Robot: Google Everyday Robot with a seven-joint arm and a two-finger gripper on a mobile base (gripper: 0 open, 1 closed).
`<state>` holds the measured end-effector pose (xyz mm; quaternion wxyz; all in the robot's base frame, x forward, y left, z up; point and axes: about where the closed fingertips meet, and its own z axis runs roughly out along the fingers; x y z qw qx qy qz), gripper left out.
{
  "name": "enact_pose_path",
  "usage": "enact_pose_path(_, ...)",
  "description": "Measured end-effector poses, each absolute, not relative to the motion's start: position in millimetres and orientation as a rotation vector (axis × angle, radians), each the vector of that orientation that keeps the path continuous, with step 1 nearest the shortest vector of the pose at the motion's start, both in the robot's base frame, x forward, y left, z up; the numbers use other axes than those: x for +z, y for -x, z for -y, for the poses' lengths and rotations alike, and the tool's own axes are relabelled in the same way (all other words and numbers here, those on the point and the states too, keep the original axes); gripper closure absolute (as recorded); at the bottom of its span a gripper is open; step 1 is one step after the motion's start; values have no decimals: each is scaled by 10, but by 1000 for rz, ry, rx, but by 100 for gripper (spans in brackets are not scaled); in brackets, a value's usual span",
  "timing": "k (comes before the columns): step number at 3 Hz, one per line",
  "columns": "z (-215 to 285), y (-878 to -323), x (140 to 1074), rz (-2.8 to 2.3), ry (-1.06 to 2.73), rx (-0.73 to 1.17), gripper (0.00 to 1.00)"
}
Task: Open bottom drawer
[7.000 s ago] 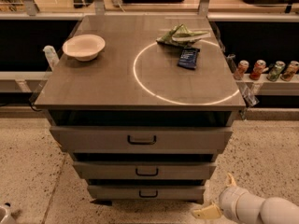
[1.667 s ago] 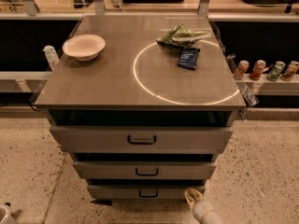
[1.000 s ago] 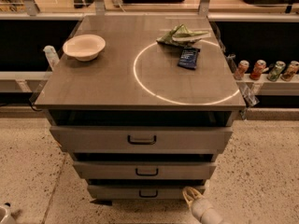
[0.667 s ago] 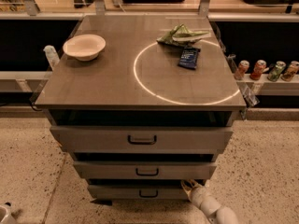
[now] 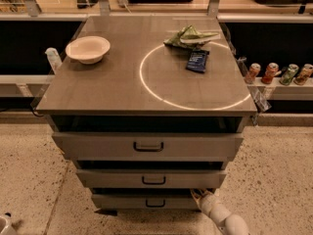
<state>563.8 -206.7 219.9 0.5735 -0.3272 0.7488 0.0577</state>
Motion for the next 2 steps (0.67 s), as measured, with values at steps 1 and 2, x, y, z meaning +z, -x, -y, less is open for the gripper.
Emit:
enact_pose_path(1, 2218, -5812, 2200, -1780, 794, 73, 100)
enact_pose_path(2, 2216, -5817, 2202, -1781, 793, 73, 100)
